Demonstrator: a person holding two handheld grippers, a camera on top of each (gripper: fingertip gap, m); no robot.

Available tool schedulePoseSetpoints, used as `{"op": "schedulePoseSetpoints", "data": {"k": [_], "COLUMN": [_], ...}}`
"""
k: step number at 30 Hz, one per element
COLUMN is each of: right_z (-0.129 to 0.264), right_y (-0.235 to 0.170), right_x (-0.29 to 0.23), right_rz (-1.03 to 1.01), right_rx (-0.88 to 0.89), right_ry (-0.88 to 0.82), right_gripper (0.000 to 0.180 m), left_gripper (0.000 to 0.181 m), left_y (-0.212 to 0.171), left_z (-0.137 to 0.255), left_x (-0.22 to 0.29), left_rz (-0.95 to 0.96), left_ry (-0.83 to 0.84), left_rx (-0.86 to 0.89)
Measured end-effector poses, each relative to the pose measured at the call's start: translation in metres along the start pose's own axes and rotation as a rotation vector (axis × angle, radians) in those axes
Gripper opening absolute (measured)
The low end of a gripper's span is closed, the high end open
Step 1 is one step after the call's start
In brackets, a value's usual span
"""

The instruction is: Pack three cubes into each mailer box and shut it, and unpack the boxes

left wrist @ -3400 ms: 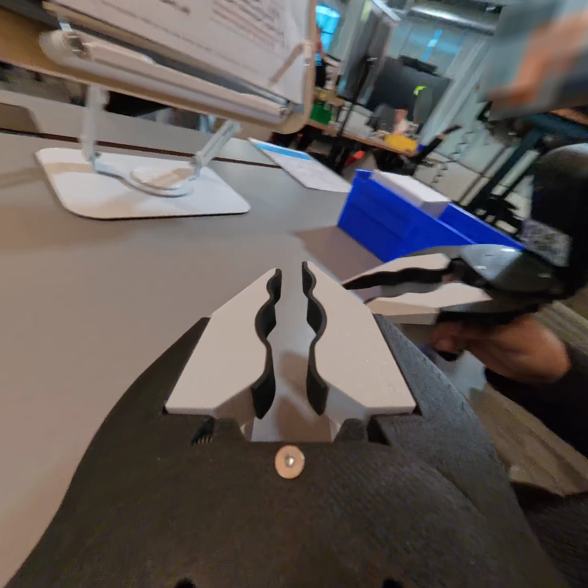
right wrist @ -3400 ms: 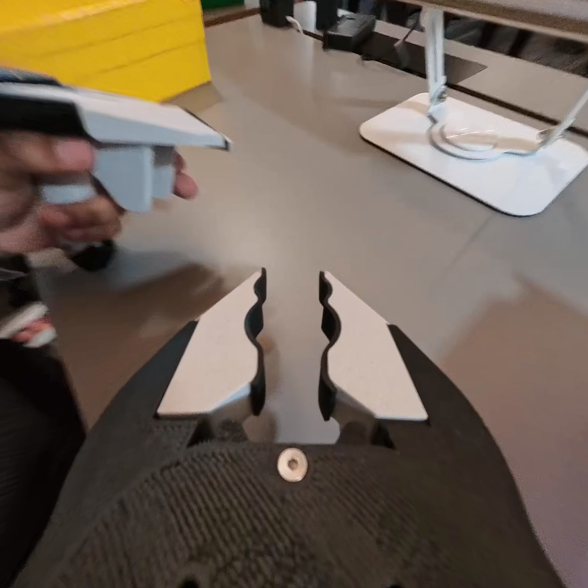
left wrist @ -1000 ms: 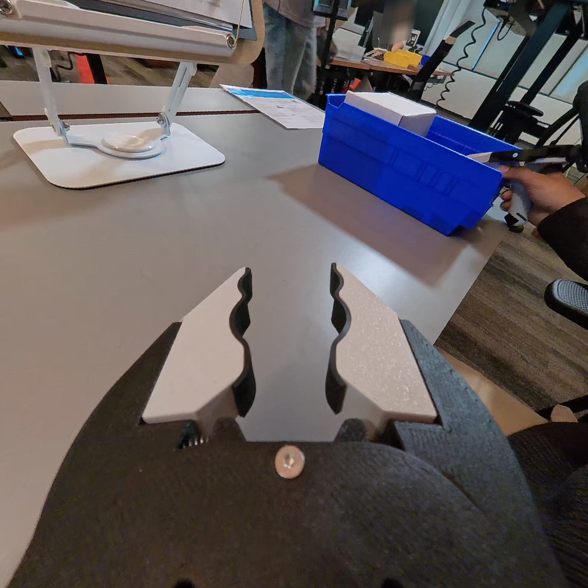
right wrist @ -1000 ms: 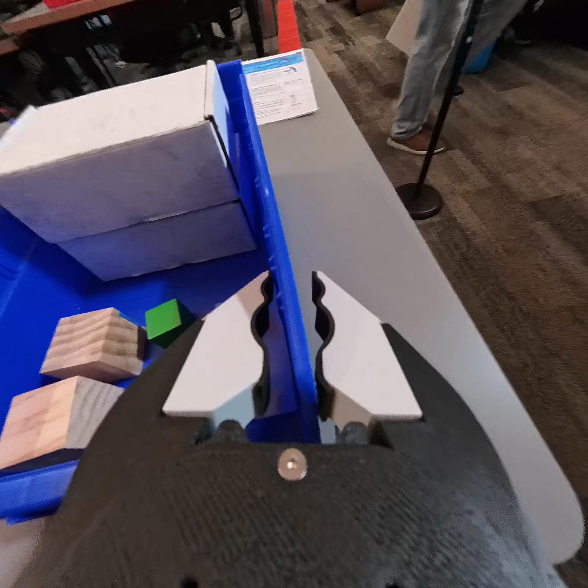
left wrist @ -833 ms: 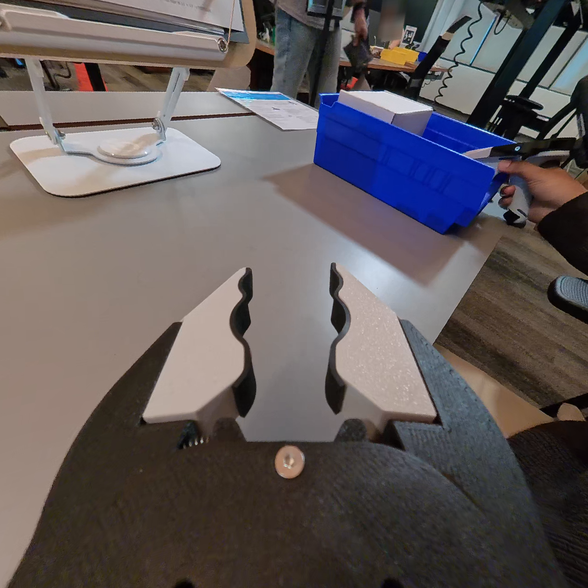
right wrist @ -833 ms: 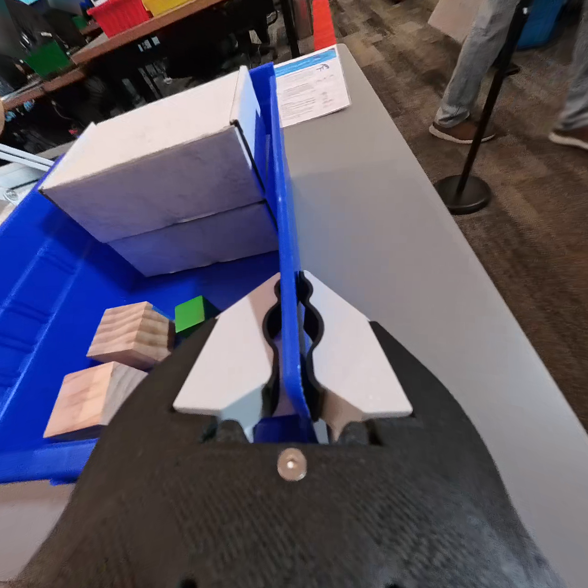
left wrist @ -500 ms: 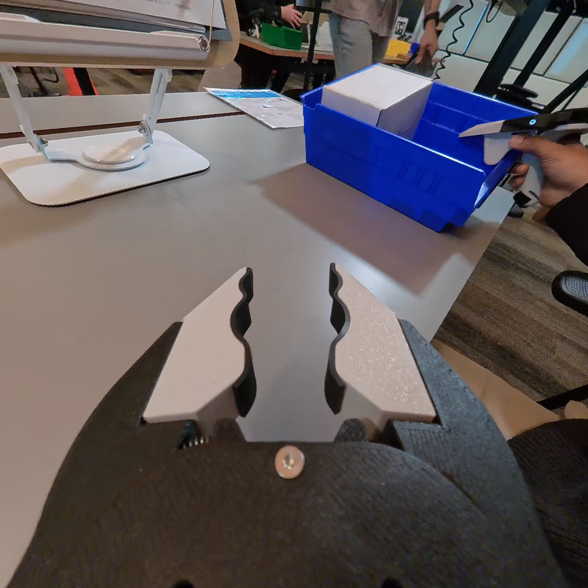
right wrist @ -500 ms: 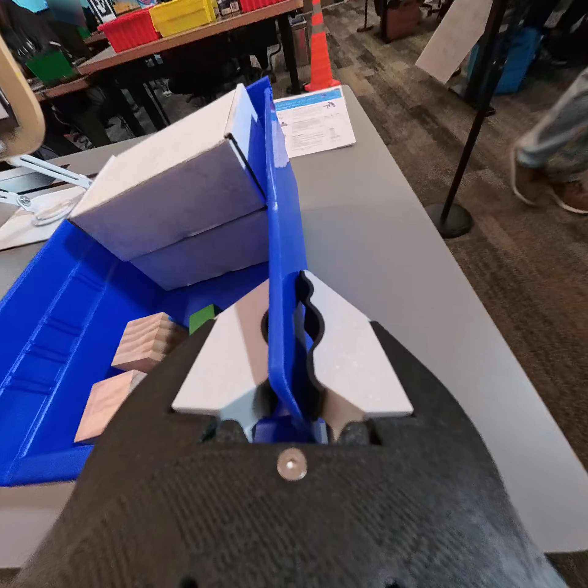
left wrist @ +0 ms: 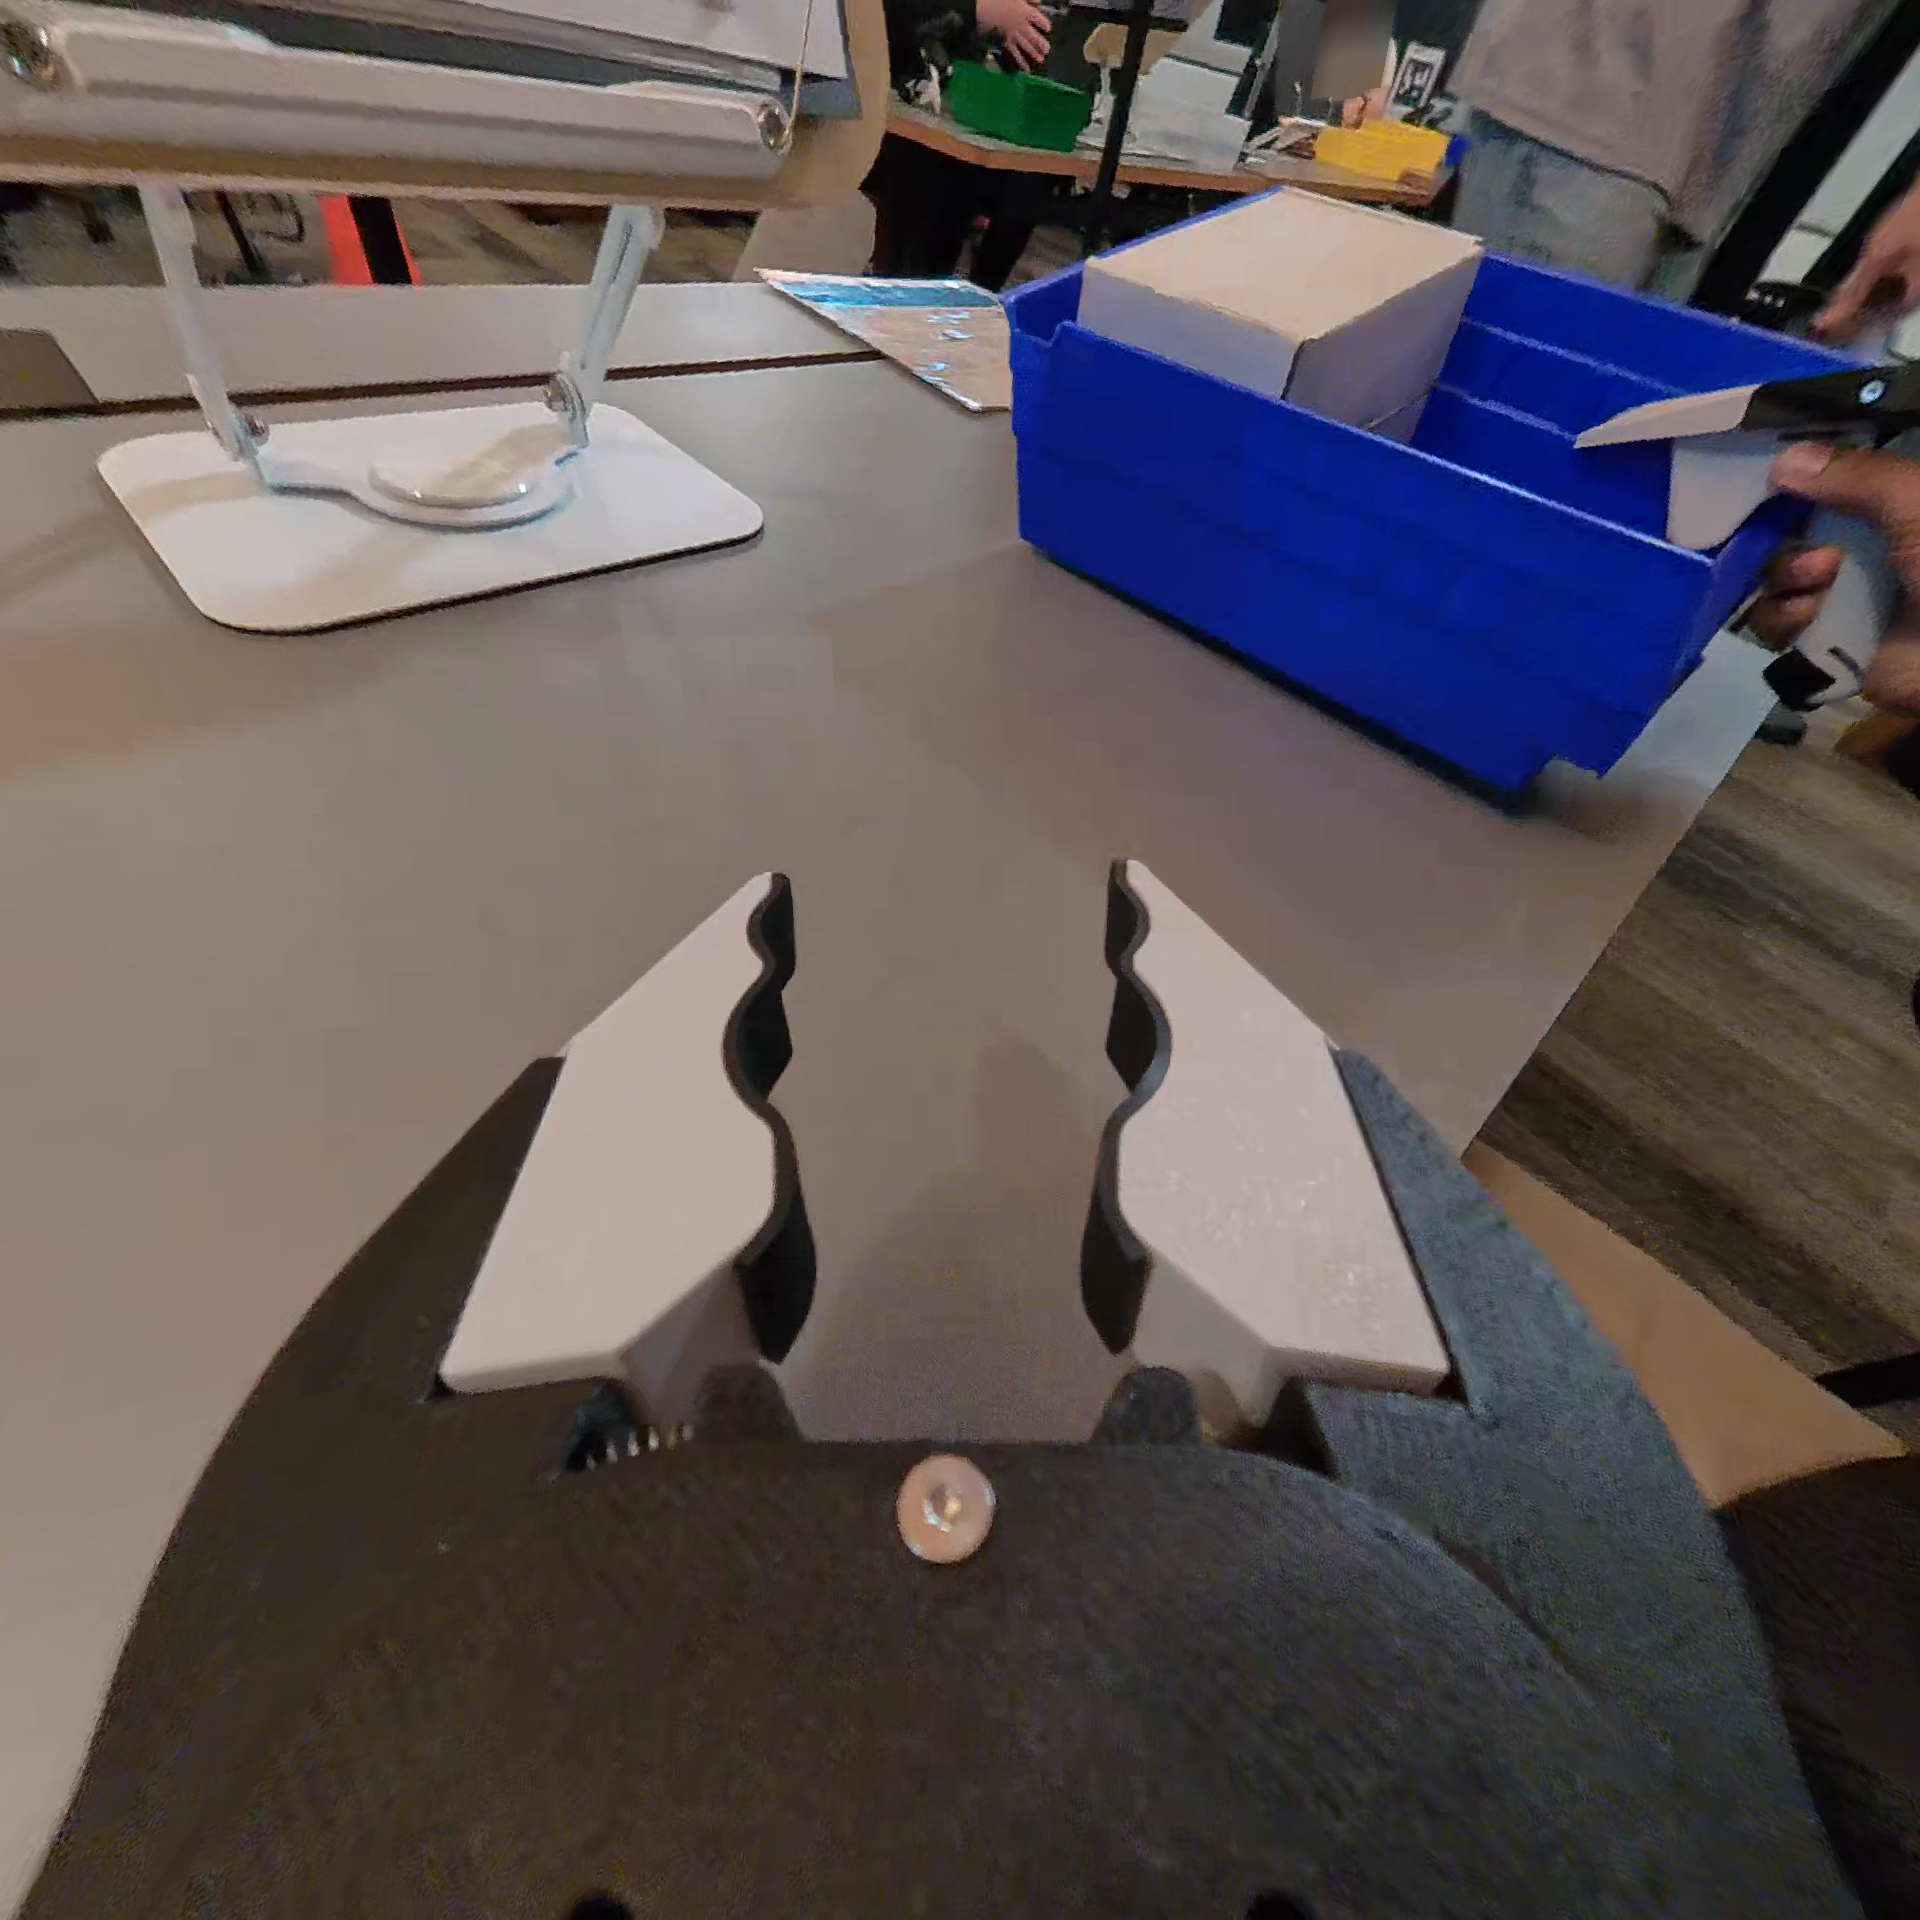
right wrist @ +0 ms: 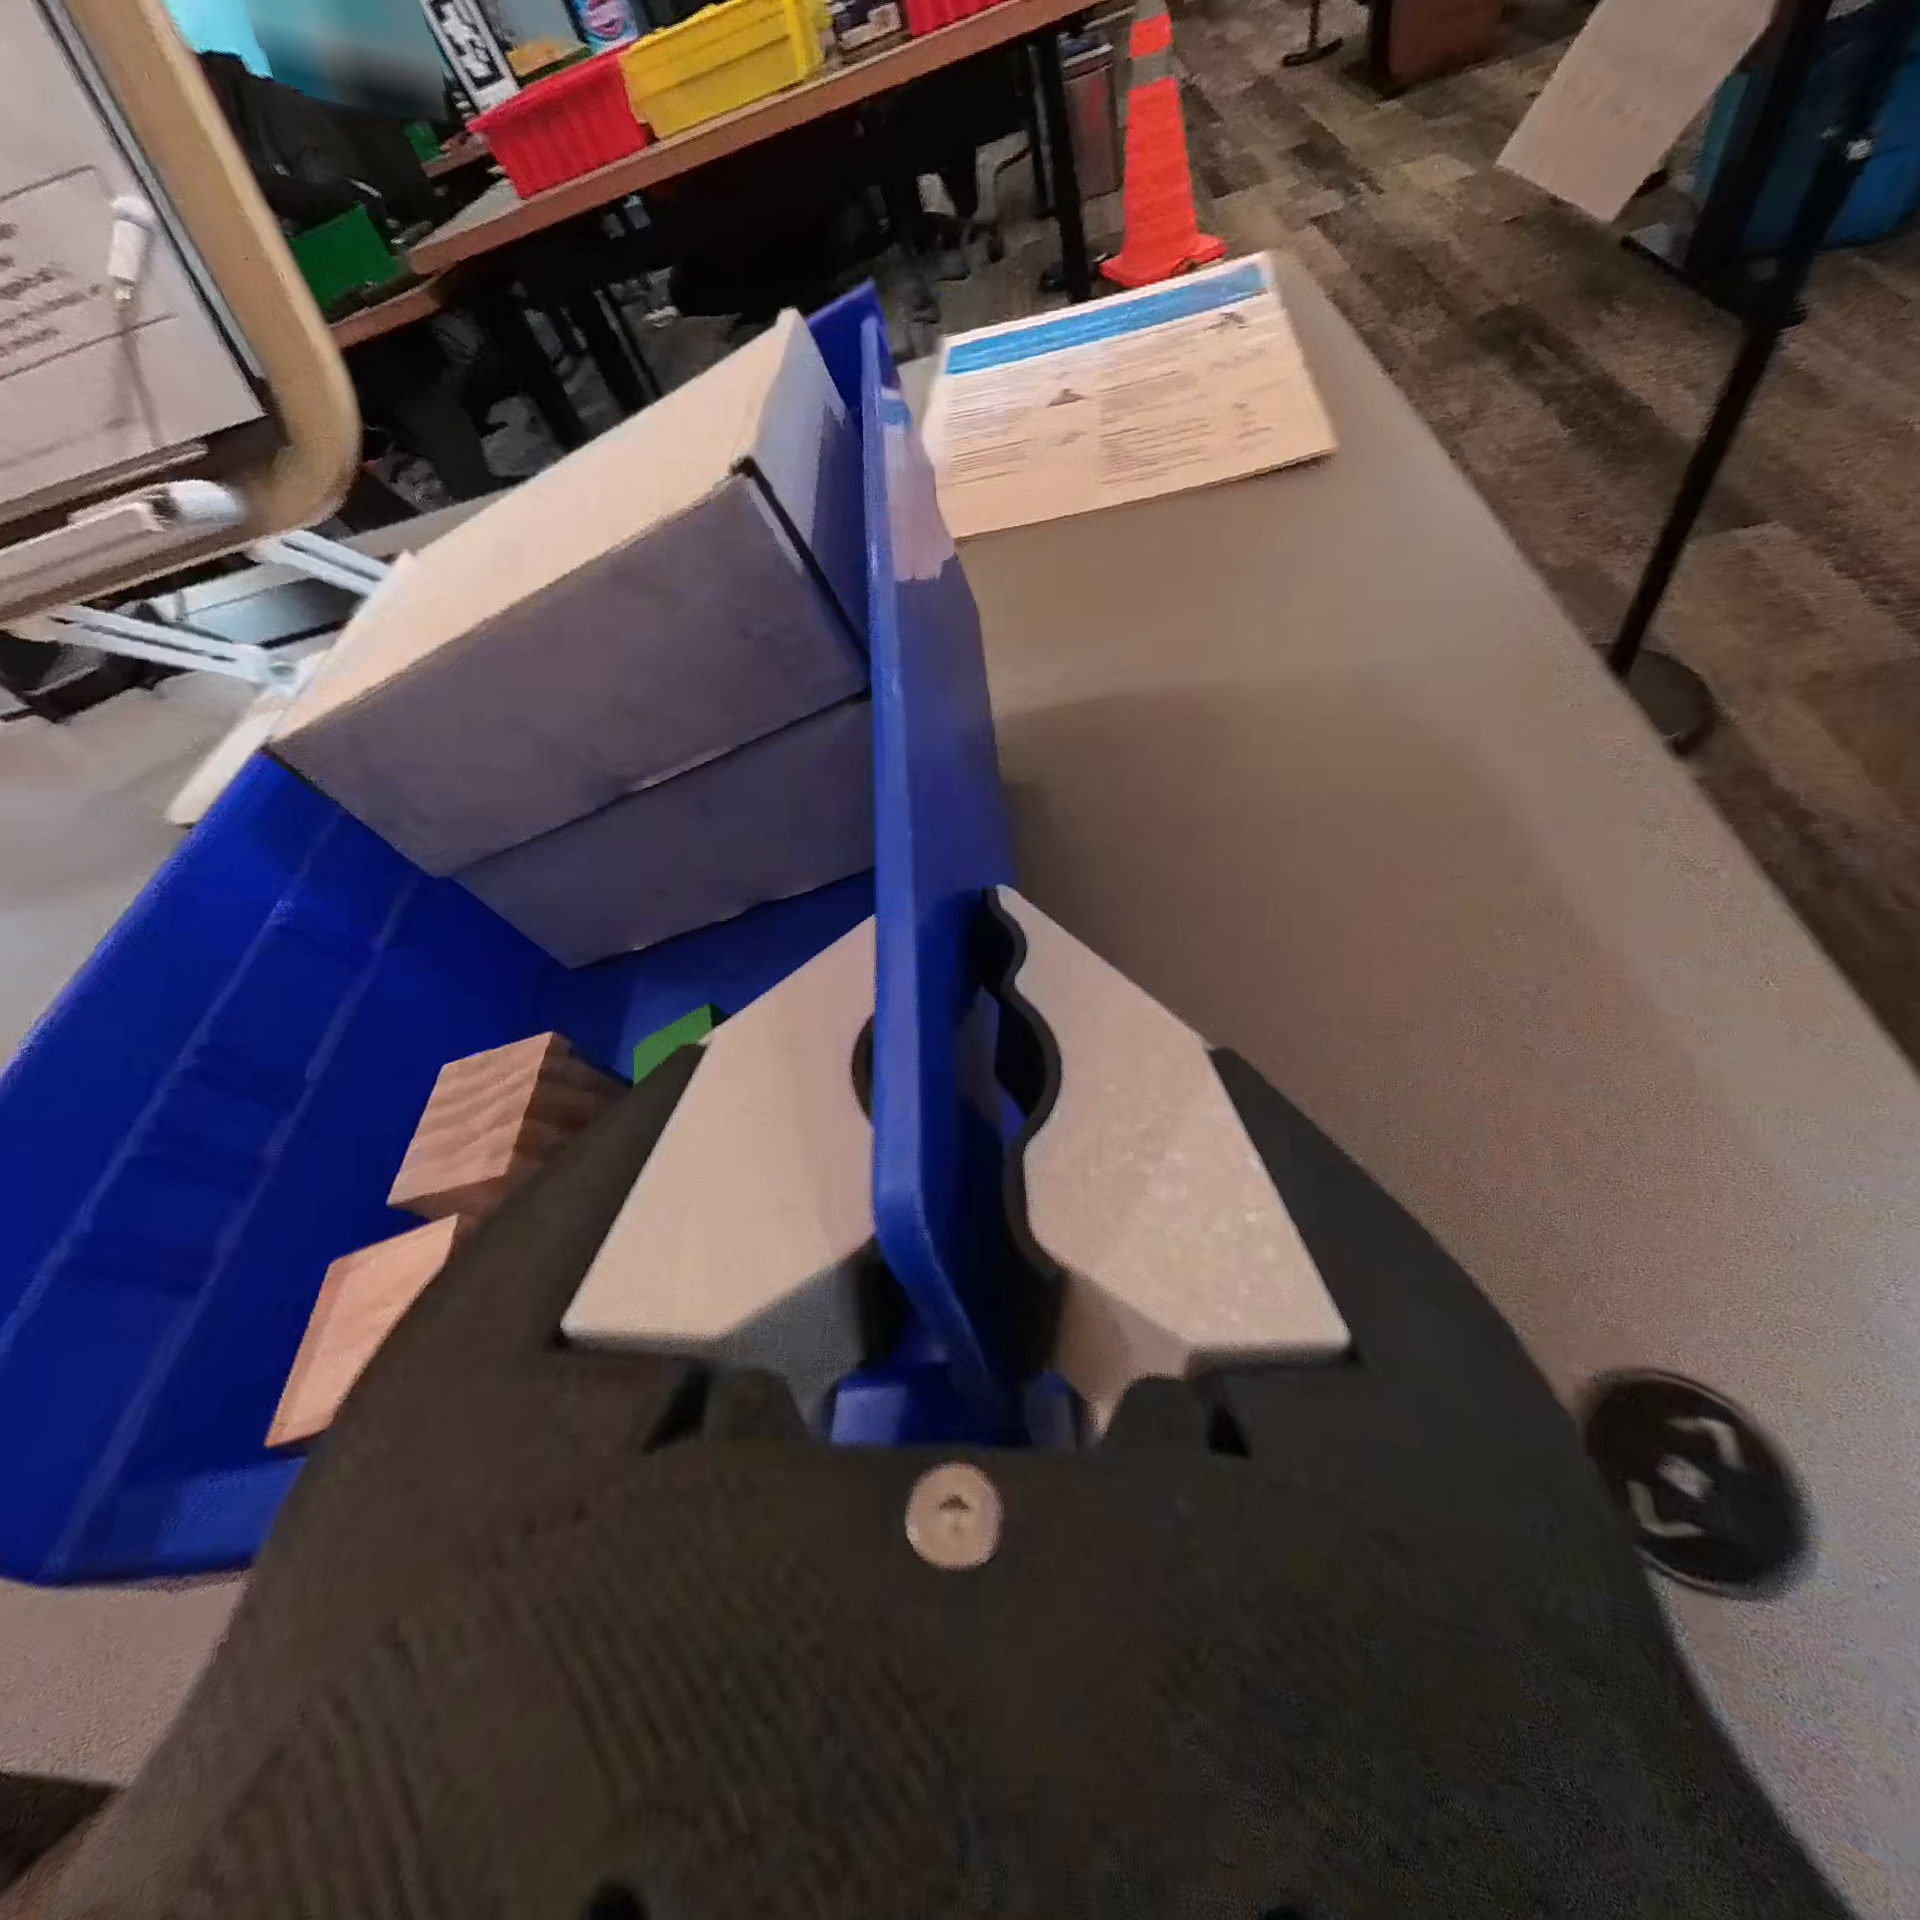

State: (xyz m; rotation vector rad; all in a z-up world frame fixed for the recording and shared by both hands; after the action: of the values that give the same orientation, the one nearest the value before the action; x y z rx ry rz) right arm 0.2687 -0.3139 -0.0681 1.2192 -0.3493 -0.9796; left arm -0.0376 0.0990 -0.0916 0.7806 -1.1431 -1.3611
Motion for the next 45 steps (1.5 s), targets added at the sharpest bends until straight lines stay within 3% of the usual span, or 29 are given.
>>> {"op": "schedulePoseSetpoints", "data": {"k": [5, 8, 13, 18, 37, 40, 41, 43, 45], "right_z": [-0.012, -0.017, -0.026, -0.035, -0.062, -0.067, -0.068, -0.071, -0.075], "right_y": [-0.003, -0.004, -0.01, -0.012, -0.018, -0.019, -0.019, -0.021, -0.024], "right_x": [-0.031, -0.051, -0.078, -0.102, -0.15, -0.158, -0.161, -0.169, -0.177], "right_rz": [-0.025, -0.021, -0.044, -0.018, 0.043, 0.051, 0.055, 0.063, 0.073], "right_rx": [-0.012, -0.02, -0.05, -0.076, -0.142, -0.147, -0.148, -0.157, -0.175], "right_ry": [0.118, 0.184, 0.28, 0.333, 0.449, 0.466, 0.472, 0.489, 0.51], "right_gripper": [0.007, 0.007, 0.007, 0.007, 0.009, 0.009, 0.009, 0.009, 0.009], "left_gripper": [0.075, 0.068, 0.073, 0.053, 0.06, 0.068, 0.078, 0.096, 0.099], "left_y": [0.001, 0.003, 0.002, -0.008, -0.014, -0.014, -0.013, -0.005, 0.005], "left_z": [0.002, 0.006, 0.009, 0.015, 0.044, 0.05, 0.054, 0.068, 0.09], "left_x": [-0.01, -0.017, -0.022, -0.032, -0.047, -0.051, -0.053, -0.063, -0.073], "left_rz": [0.016, 0.001, 0.003, -0.11, -0.096, -0.093, -0.089, -0.074, -0.07], "left_ry": [0.049, 0.125, 0.225, 0.46, 0.584, 0.632, 0.679, 0.837, 0.957], "left_rx": [-0.015, -0.035, -0.097, -0.25, -0.221, -0.208, -0.189, -0.105, 0.023]}}
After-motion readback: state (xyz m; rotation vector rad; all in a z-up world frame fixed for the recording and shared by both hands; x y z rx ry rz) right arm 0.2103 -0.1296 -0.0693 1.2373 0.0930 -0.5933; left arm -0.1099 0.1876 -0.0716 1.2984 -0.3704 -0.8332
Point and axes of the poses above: each gripper's, where its closed fingertips meet, z back along the fingers, y out of its top, x = y × z across the jaws, the point moved 10 cm from there along z, back along the fingers, and after that the axes turned 1 degree about -x, right-handed, at the moved point
